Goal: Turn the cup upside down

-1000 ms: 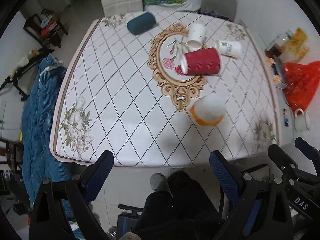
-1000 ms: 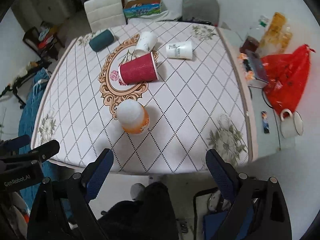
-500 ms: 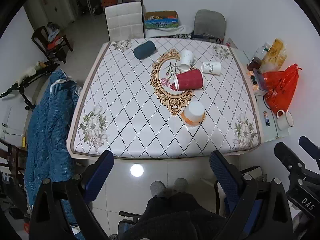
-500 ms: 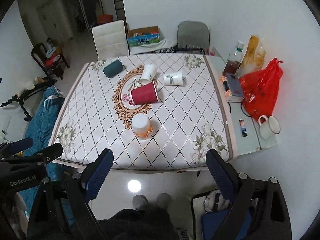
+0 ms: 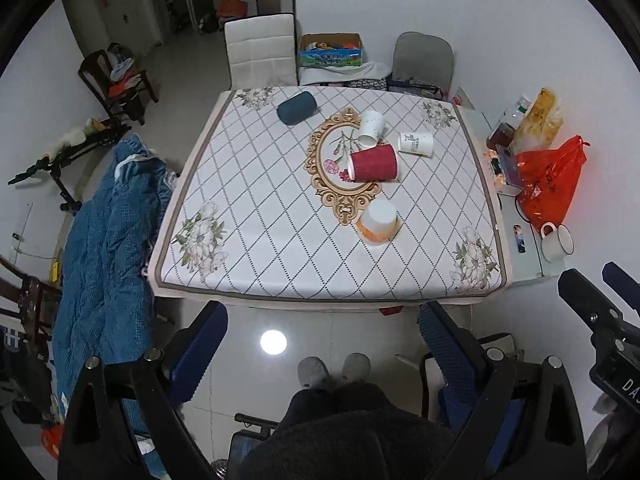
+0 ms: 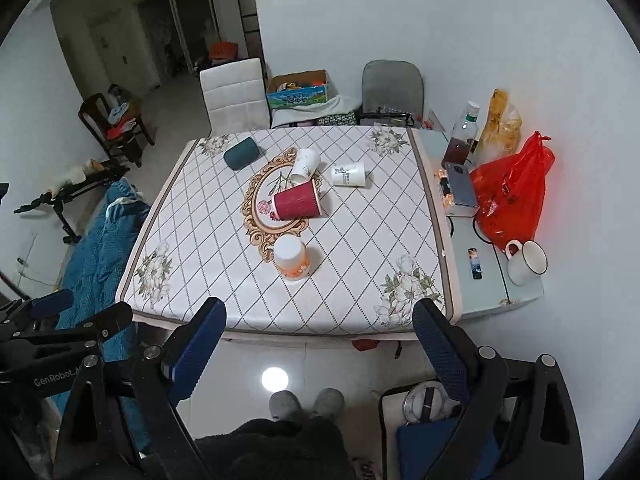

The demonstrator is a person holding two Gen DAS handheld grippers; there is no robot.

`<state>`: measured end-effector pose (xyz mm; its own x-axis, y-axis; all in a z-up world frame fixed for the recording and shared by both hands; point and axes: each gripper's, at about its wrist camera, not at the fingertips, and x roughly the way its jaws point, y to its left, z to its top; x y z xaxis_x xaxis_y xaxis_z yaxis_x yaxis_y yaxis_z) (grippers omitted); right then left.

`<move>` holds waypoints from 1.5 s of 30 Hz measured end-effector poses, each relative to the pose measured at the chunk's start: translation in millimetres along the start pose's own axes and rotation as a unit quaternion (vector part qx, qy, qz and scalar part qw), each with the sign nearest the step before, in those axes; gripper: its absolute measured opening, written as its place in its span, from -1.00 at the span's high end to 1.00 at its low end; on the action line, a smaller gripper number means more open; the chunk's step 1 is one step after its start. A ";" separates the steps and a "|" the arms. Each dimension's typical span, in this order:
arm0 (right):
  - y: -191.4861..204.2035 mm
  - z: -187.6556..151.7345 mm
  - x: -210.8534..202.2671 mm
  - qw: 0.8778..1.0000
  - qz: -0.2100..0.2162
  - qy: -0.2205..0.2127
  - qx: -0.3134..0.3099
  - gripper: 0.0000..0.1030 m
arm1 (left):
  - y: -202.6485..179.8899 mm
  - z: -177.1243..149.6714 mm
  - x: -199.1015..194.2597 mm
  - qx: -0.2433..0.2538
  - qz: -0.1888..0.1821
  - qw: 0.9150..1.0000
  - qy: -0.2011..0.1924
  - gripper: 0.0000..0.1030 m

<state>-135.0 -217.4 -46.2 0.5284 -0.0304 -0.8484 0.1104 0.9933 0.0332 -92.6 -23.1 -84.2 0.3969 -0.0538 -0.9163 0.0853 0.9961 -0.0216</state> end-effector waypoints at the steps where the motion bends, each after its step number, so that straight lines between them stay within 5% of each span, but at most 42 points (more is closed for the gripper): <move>1: 0.2 -0.4 -0.8 1.000 0.004 0.004 -0.001 -0.87 | -0.3 -1.0 -1.9 -0.002 0.002 1.000 0.000 -0.90; 45: -14.8 21.6 -10.7 1.000 0.022 0.003 -0.018 -0.87 | -16.2 8.7 -33.9 -0.010 0.015 0.999 -0.033 -0.90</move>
<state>-124.1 -234.2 -26.3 0.5277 0.0145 -0.8493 0.0561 0.9971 0.0519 -99.4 -38.0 -49.3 0.4588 -0.0287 -0.8881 0.0553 0.9985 -0.0037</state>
